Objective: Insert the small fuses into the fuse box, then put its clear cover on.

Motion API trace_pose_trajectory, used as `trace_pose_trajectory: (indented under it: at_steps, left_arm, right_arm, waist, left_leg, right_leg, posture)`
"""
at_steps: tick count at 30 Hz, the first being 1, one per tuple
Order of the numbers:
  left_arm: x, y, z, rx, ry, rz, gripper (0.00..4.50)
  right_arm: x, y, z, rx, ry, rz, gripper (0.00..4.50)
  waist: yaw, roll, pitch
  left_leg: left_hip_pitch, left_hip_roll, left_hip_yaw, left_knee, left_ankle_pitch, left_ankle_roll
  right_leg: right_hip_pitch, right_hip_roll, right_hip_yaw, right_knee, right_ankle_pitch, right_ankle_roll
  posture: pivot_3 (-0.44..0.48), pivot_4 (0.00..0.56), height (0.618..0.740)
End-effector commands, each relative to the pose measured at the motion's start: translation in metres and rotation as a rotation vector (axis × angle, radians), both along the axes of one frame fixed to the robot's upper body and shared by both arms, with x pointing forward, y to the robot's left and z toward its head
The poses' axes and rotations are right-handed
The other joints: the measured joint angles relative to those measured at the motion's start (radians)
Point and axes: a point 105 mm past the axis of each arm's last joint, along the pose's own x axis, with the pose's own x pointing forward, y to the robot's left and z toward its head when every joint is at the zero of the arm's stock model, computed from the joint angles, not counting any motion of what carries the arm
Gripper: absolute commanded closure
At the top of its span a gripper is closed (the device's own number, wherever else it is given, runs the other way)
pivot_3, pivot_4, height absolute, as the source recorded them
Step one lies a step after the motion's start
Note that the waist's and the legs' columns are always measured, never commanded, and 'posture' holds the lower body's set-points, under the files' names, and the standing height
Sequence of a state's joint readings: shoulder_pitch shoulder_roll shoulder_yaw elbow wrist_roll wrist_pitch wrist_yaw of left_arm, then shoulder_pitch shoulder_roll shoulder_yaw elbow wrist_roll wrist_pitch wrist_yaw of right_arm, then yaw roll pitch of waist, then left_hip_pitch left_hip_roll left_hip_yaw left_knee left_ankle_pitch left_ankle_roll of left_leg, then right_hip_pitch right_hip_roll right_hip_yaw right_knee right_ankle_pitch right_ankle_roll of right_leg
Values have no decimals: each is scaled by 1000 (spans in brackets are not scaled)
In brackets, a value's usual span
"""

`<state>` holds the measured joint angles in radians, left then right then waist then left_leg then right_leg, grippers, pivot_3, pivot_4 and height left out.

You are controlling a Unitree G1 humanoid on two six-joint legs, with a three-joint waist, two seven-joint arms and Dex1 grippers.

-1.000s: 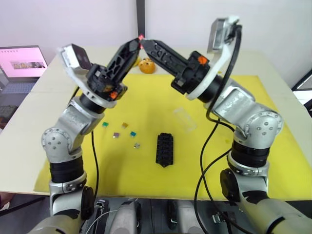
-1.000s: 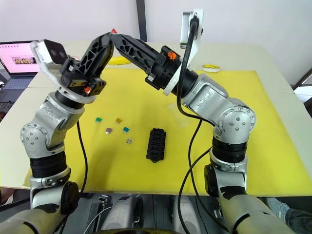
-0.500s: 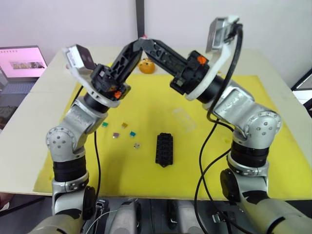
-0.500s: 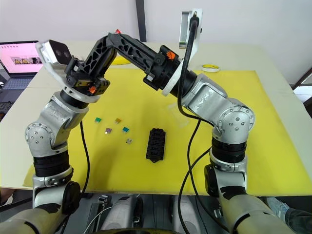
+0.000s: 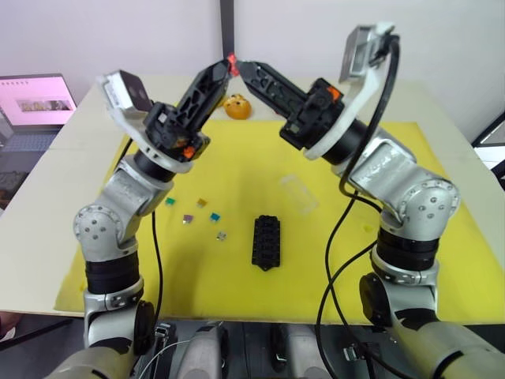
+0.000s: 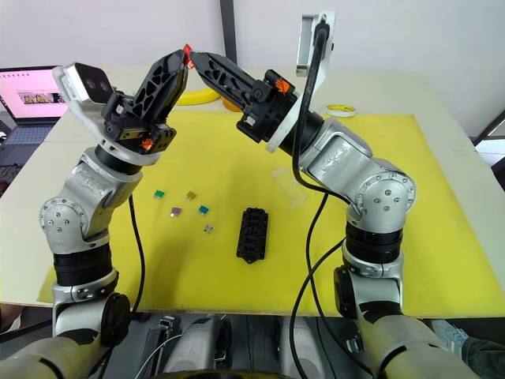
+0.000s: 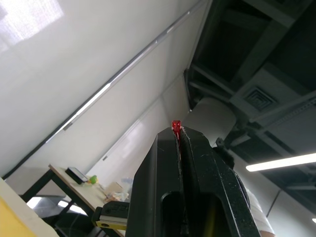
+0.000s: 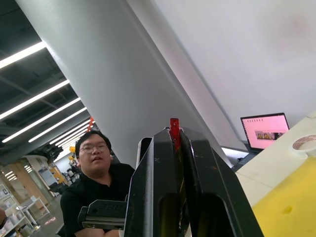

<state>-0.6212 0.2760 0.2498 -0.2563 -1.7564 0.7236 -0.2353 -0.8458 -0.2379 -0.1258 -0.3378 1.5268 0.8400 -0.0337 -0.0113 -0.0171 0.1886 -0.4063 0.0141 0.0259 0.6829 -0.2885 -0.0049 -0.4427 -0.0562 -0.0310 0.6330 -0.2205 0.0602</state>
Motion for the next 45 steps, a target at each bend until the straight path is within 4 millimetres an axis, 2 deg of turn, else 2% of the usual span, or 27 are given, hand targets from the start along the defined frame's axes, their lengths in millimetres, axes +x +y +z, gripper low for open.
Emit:
trace_pose_trajectory:
  at_steps: [1, 4, 7, 13, 14, 15, 19, 23, 27, 30, 33, 35, 39, 43, 45]
  left_arm:
    - [-1, -3, 3, 17, -16, 11, 4500]
    - [-2, -4, 1, 25, -8, -3, 4500]
    - [-4, -2, 1, 33, 1, -27, 3608]
    - [-16, 15, -2, 165, -29, 0, 577]
    - [-21, 20, -3, 219, -47, 0, 155]
    - [-27, 26, -3, 268, -62, -5, 21]
    - [-46, 37, -15, 580, -129, -50, 21]
    - [-53, 44, -44, 938, -213, -61, 21]
    - [-51, 52, -80, 1180, -469, -50, 21]
    - [-59, 57, -101, 1252, -547, -135, 21]
    - [-65, 58, -112, 1271, -583, -175, 21]
    - [-64, 59, -115, 1274, -595, -169, 21]
    - [-68, 47, -122, 1223, -611, -155, 21]
    - [-72, 35, -124, 1185, -612, -146, 21]
    - [-75, 33, -131, 1198, -624, -145, 21]
  right_arm:
    - [-16, 5, 9, 12, -50, 64, 4462]
    - [-16, 5, 9, 8, -53, 60, 4462]
    - [-14, 2, 9, -6, -64, 44, 4500]
    - [-12, -7, 5, -75, -106, 22, 4500]
    - [-11, -10, 3, -113, -123, 15, 4500]
    - [-11, -13, 0, -155, -141, 10, 4500]
    - [-18, -23, -25, -392, -230, 44, 4500]
    - [-32, -33, -54, -589, -303, 127, 4500]
    - [-41, -44, -90, -764, -373, 173, 4500]
    - [-44, -50, -113, -847, -412, 194, 4500]
    - [-52, -55, -140, -913, -439, 218, 4500]
    - [-54, -55, -147, -906, -446, 214, 4500]
    - [-47, -54, -159, -889, -468, 155, 4500]
    - [-48, -51, -159, -870, -490, 155, 4500]
    - [-46, -49, -161, -873, -501, 157, 4500]
  waist:
    - [0, 0, 0]
    - [0, 0, 0]
    - [0, 0, 0]
    - [-3, 0, 0]
    - [-4, 0, 0]
    - [-4, 0, 1]
    - [1, 0, 1]
    - [2, 0, 1]
    - [3, 1, 2]
    - [2, 0, 2]
    - [3, 0, 2]
    - [3, 0, 2]
    - [2, 0, 2]
    - [4, -1, 2]
    - [4, 0, 2]
  left_leg:
    - [0, 0, 0, 0, 0, 0]
    - [0, 0, 0, 0, 0, 0]
    - [0, 0, 0, 0, 0, 0]
    - [0, 0, 0, 0, 0, 0]
    - [0, 1, 0, 0, 0, 0]
    - [0, 1, 0, 0, 0, 0]
    - [-1, 2, 0, -1, 0, 0]
    - [0, 2, 1, -1, -1, 1]
    - [0, 1, 3, -2, -1, 1]
    - [-1, 2, 3, -2, -1, 1]
    - [-1, 4, 3, -2, -1, 1]
    - [-2, 5, 3, -2, -1, 1]
    - [0, 5, 2, -1, -1, 1]
    - [-1, 5, 2, -1, -2, 2]
    - [-1, 5, 2, 0, -1, 2]
  right_leg:
    - [0, 0, 0, 0, 0, 0]
    - [0, 0, 0, 0, 0, 0]
    - [0, 0, 0, 0, 0, 0]
    - [0, 0, 0, 0, 0, 0]
    - [0, 0, 0, 0, 0, 0]
    - [-1, 1, 0, 0, 0, 0]
    - [-1, 4, 0, -2, 0, 0]
    - [0, 4, 1, -4, -2, -3]
    - [-1, 4, 1, -5, -3, -4]
    - [-2, 5, 1, -6, -5, -7]
    - [-2, 5, 1, -6, -5, -7]
    - [-3, 5, 1, -6, -5, -6]
    - [-1, 5, 2, -5, -5, -6]
    - [-1, 5, 2, -5, -3, -2]
    - [-1, 5, 2, -4, -3, -2]
  posture:
    - [0, 150, 737]
    - [0, 150, 737]
    - [0, 150, 737]
    - [0, 150, 737]
    - [0, 150, 737]
    - [0, 150, 737]
    - [0, 150, 737]
    - [0, 150, 737]
    - [0, 150, 737]
    - [0, 150, 737]
    - [0, 150, 737]
    - [0, 150, 737]
    - [0, 150, 737]
    - [0, 150, 737]
    - [0, 150, 737]
